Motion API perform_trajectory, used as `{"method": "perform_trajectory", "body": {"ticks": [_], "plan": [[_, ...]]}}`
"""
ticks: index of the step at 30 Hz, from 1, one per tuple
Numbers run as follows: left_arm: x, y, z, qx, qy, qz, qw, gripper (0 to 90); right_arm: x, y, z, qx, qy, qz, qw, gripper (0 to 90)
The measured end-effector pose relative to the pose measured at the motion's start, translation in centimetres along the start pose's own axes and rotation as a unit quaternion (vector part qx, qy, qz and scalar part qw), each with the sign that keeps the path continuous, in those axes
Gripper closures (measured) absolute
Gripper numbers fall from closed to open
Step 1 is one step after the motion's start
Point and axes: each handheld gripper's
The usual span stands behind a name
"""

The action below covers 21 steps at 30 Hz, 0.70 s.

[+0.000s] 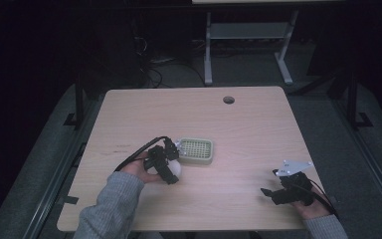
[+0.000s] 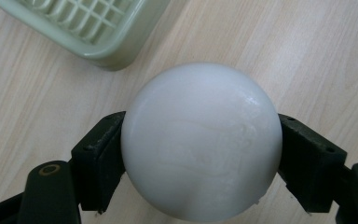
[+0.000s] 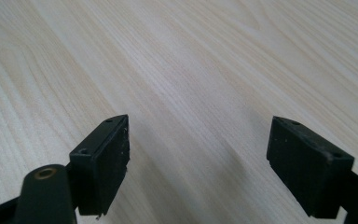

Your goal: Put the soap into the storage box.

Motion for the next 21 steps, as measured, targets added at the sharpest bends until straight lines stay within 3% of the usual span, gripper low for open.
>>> {"method": "perform_trajectory", "body": {"ticks": [10, 21], "plan": [[-0.2, -1.4, 0.1, 0.012, -0.001, 0.005, 0.9999, 22.8, -0.2, 0.1, -0.1, 0.003, 0.002, -0.004, 1.0000, 20.7], [-0.5, -2.2, 0.6, 0.007, 0.000, 0.001, 1.0000, 22.8, -0.3, 0.1, 0.0, 0.004, 0.000, -0.007, 1.0000, 20.7]]}}
Point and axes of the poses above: each handheld gripper's, and its own axes: x roughly forward along the jaws, y roughly out of its underside, z roughly to its left, and after that the axes turned 2 degrees about x, right-handed
